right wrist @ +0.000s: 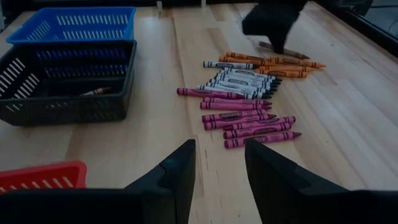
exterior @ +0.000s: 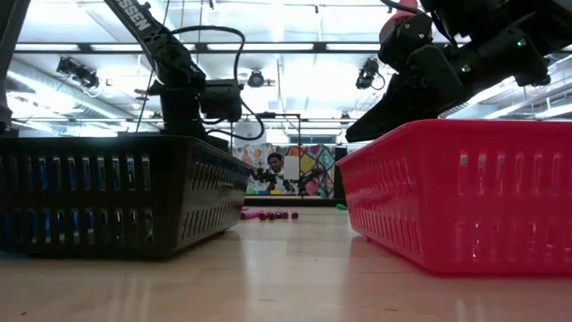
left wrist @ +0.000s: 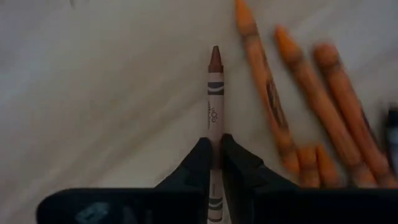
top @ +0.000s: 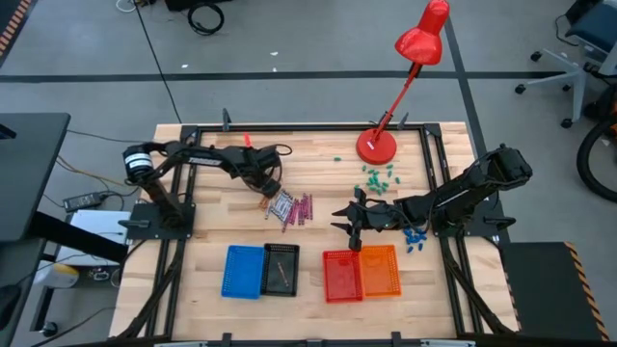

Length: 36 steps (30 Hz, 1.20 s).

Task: Sort crayons
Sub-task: Put the brown crayon into the black basket

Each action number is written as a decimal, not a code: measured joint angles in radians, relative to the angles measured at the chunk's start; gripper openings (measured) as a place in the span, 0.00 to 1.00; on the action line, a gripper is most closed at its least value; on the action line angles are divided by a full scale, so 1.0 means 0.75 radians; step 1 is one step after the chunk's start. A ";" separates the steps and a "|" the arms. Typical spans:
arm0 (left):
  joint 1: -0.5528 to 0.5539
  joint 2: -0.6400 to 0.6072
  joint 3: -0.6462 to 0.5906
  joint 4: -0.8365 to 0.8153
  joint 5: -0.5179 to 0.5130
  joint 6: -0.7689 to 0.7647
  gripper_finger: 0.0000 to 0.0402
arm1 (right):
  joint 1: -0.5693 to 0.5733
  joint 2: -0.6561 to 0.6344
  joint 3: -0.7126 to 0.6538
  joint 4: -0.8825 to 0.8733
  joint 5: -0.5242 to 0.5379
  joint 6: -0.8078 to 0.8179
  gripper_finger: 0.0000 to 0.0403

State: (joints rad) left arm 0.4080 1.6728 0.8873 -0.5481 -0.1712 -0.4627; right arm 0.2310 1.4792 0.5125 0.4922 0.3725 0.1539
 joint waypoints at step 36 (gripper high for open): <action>-1.065 -0.355 0.006 0.183 0.032 -1.093 0.09 | -0.006 0.000 -0.001 0.025 0.005 -0.066 0.36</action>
State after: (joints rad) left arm -0.3910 1.4066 0.8917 -0.4106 -0.1475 -1.2821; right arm 0.2268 1.4792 0.5121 0.5107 0.3759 0.1043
